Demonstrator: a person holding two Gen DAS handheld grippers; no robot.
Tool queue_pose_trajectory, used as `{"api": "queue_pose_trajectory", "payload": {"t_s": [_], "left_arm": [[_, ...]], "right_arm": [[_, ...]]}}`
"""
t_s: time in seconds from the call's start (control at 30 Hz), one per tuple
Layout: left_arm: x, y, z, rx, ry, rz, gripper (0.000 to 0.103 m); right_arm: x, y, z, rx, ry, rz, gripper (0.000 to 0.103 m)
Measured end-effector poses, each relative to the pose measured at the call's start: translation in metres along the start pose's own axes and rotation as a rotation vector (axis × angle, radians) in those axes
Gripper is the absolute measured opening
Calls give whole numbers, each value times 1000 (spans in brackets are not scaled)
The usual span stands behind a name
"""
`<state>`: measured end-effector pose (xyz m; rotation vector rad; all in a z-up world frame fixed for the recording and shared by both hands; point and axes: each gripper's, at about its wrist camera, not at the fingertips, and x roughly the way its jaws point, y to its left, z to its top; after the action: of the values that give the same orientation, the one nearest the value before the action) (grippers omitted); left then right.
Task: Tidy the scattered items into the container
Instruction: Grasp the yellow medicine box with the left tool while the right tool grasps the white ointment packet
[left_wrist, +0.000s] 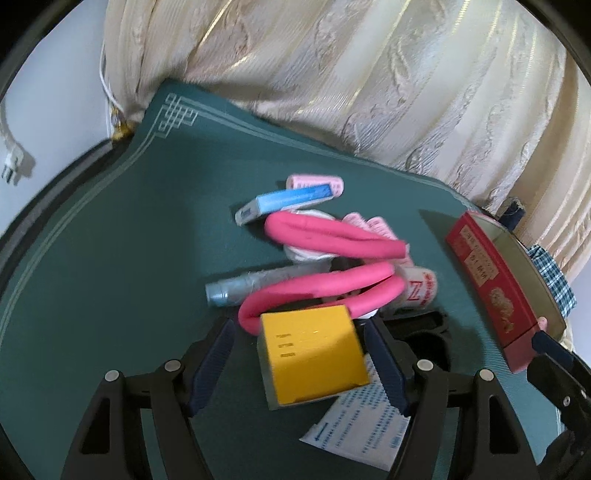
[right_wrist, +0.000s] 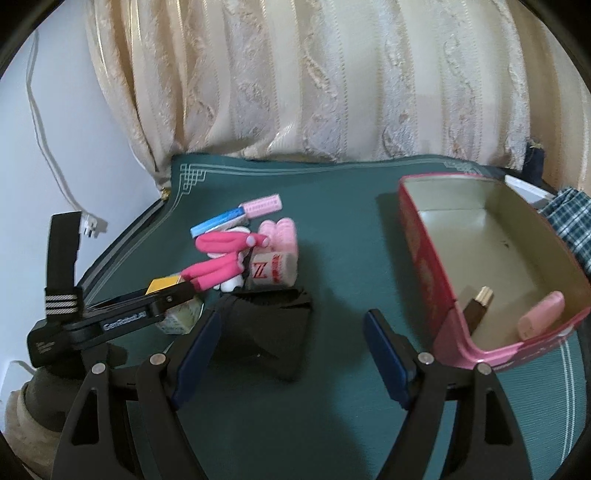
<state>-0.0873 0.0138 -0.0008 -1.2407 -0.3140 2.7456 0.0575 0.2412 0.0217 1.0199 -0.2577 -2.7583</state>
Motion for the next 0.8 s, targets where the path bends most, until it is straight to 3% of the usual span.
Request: {"api": "queue_pose_trajectory", "payload": {"t_s": [0.1, 0.13, 0.17, 0.63, 0.8], "left_arm": [[9, 5, -3, -8, 27, -26, 74], [11, 7, -4, -17, 33, -44, 64], [11, 9, -4, -23, 35, -55, 49], [-17, 43, -2, -51, -66, -31, 48], [-17, 58, -1, -92, -75, -42, 48]], "right_arm": [[7, 3, -3, 3, 31, 9, 82], [9, 4, -4, 4, 40, 14, 82], [12, 5, -4, 6, 52, 19, 82], [31, 20, -6, 9, 144, 17, 82], [38, 25, -14, 104, 237, 170, 82]]}}
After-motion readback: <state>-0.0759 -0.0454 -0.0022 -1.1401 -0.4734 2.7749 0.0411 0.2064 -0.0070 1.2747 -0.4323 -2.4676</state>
